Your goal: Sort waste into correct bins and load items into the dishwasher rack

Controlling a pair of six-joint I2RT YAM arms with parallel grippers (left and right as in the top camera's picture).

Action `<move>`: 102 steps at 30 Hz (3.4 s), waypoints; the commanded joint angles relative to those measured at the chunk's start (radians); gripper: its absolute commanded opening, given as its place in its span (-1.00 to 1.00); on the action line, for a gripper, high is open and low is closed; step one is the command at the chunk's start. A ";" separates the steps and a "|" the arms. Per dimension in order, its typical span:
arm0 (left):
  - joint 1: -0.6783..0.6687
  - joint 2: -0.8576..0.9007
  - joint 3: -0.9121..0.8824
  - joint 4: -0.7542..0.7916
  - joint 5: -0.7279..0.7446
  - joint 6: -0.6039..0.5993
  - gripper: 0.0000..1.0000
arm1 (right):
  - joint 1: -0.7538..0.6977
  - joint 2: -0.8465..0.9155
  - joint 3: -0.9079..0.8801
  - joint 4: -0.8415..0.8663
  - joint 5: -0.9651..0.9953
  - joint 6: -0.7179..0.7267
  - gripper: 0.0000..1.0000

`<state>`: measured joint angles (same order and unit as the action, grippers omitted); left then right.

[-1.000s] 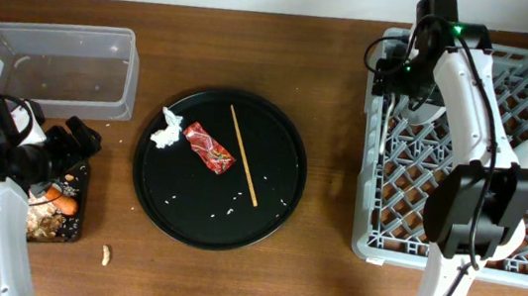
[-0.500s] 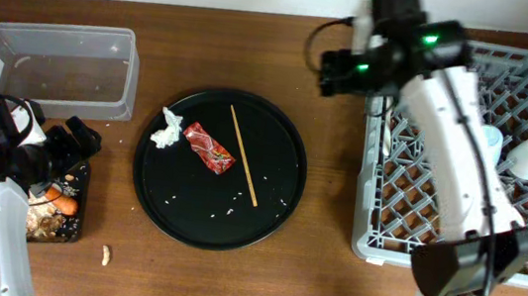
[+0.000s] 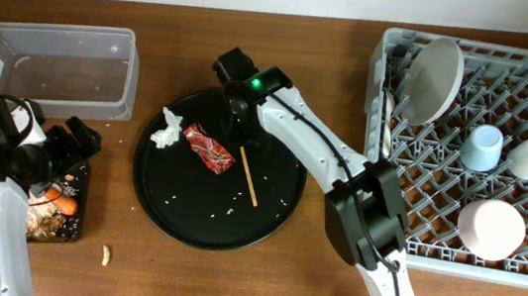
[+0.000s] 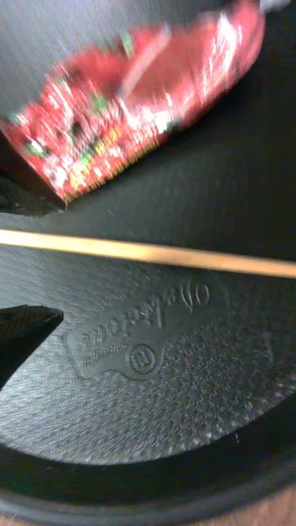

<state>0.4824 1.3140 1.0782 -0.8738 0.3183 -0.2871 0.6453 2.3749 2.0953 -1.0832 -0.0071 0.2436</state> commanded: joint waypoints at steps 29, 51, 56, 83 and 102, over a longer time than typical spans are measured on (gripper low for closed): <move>0.005 0.000 0.016 0.002 0.007 0.016 0.99 | 0.001 0.049 -0.010 0.008 0.023 0.066 -0.92; 0.005 0.001 0.016 0.002 0.007 0.016 0.99 | -0.577 -0.209 0.151 -0.240 -0.007 -0.109 -0.92; 0.005 0.000 0.016 0.002 0.007 0.016 0.99 | -0.597 -0.208 -0.012 -0.079 0.006 -0.109 -0.92; 0.005 0.000 0.016 0.002 0.007 0.016 0.98 | -0.350 -0.225 0.295 -0.427 -0.324 -0.161 0.21; 0.005 0.000 0.016 0.002 0.007 0.016 0.98 | 0.053 -0.260 -0.038 0.000 0.102 0.061 0.97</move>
<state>0.4824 1.3144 1.0786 -0.8738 0.3183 -0.2871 0.7639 2.1643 1.9865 -1.0554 0.0383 0.2676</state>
